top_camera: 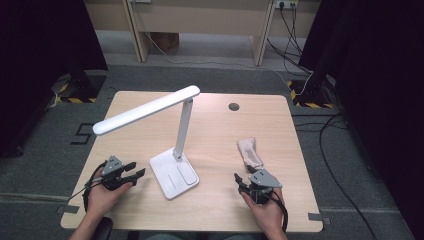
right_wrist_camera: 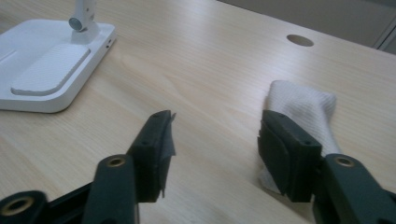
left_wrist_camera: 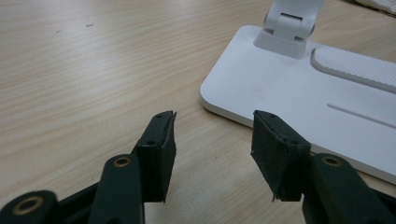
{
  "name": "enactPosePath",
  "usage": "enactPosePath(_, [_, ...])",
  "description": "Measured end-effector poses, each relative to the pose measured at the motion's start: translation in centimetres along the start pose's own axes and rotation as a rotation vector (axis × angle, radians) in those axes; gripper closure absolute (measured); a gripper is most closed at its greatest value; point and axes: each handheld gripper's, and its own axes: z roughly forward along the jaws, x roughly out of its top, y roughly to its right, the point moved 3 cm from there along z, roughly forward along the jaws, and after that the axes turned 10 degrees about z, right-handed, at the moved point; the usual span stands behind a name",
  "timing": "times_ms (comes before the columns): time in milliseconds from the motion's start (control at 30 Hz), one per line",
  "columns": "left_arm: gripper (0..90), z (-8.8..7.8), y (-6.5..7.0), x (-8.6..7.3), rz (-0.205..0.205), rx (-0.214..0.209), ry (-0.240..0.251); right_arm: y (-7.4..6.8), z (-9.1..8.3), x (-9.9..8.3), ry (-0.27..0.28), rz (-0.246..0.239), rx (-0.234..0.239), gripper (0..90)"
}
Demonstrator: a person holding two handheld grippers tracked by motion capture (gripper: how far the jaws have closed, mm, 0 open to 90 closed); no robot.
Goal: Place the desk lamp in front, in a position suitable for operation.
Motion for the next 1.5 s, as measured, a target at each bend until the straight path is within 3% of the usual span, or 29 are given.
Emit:
enactPosePath(233, [57.6,0.2,0.2,0.0,-0.023,-0.011,-0.043,-0.8,1.4,0.0,-0.045,0.022,0.068,48.3])
enactPosePath(367, [70.3,0.2,0.7,0.0,-0.040,0.004,-0.089,-1.3,2.0,0.4,-0.082,0.053,0.121,54.1])
enactPosePath(400, [70.3,0.1,0.9,-0.1,-0.025,0.016,-0.114,-1.6,2.2,0.6,-0.100,0.047,0.134,58.8])
enactPosePath(433, [76.8,0.0,1.2,-0.1,-0.011,0.020,-0.139,-2.5,2.8,1.1,-0.135,0.022,0.152,69.7])
enactPosePath(467, [78.1,0.0,1.2,-0.1,-0.011,0.020,-0.139,-2.5,2.8,1.1,-0.135,0.022,0.152,69.7])
enactPosePath(500, [80.2,-0.1,1.4,0.0,-0.017,0.011,-0.144,-3.2,3.4,1.6,-0.156,0.001,0.166,77.3])
enactPosePath(567, [81.1,-0.1,1.5,0.0,-0.014,0.013,-0.151,-3.6,3.8,2.0,-0.168,-0.011,0.174,79.3])
enactPosePath(600, [82.2,0.0,1.4,-0.3,-0.024,0.002,-0.162,-4.6,4.6,2.8,-0.180,-0.015,0.209,80.0])
enactPosePath(700, [82.1,0.1,1.3,-0.5,-0.057,-0.020,-0.164,-5.7,5.6,3.5,-0.213,-0.001,0.256,70.2])
enactPosePath(767, [81.9,0.1,1.3,-0.5,-0.064,-0.020,-0.158,-6.1,5.9,3.7,-0.214,0.012,0.275,65.5])
enactPosePath(800, [81.0,0.2,1.3,-0.4,-0.059,-0.025,-0.157,-6.8,6.6,4.9,-0.182,0.028,0.293,55.2])
enactPosePath(833, [81.0,0.3,1.4,-0.3,-0.065,-0.028,-0.150,-6.8,6.6,4.9,-0.182,0.028,0.293,55.2])
enactPosePath(867, [79.8,0.6,1.5,-0.1,-0.070,-0.032,-0.148,-7.3,7.0,6.7,-0.143,0.024,0.314,52.8])
enactPosePath(900, [79.4,0.6,1.5,-0.1,-0.070,-0.032,-0.148,-7.3,7.0,6.7,-0.143,0.024,0.314,52.8])
enactPosePath(933, [79.4,0.8,1.4,-0.1,-0.069,-0.028,-0.153,-7.5,7.3,7.9,-0.121,0.017,0.318,51.9])
enactPosePath(967, [78.2,1.0,1.4,0.0,-0.071,-0.024,-0.157,-7.7,7.8,10.6,-0.081,0.001,0.319,50.5])
enactPosePath(1033, [78.0,1.2,1.3,0.1,-0.074,-0.026,-0.162,-7.9,8.2,12.3,-0.063,0.002,0.322,50.4])
enactPosePath(1067, [78.0,1.2,1.3,0.1,-0.074,-0.026,-0.162,-7.9,8.2,12.3,-0.063,0.002,0.322,50.4])
enactPosePath(1100, [77.9,1.4,1.2,0.1,-0.076,-0.029,-0.158,-8.1,8.6,13.6,-0.043,-0.013,0.314,50.4])
enactPosePath(1500, [76.8,2.5,1.3,0.8,-0.083,-0.032,-0.156,-9.5,10.3,15.2,-0.018,0.032,0.302,53.7])
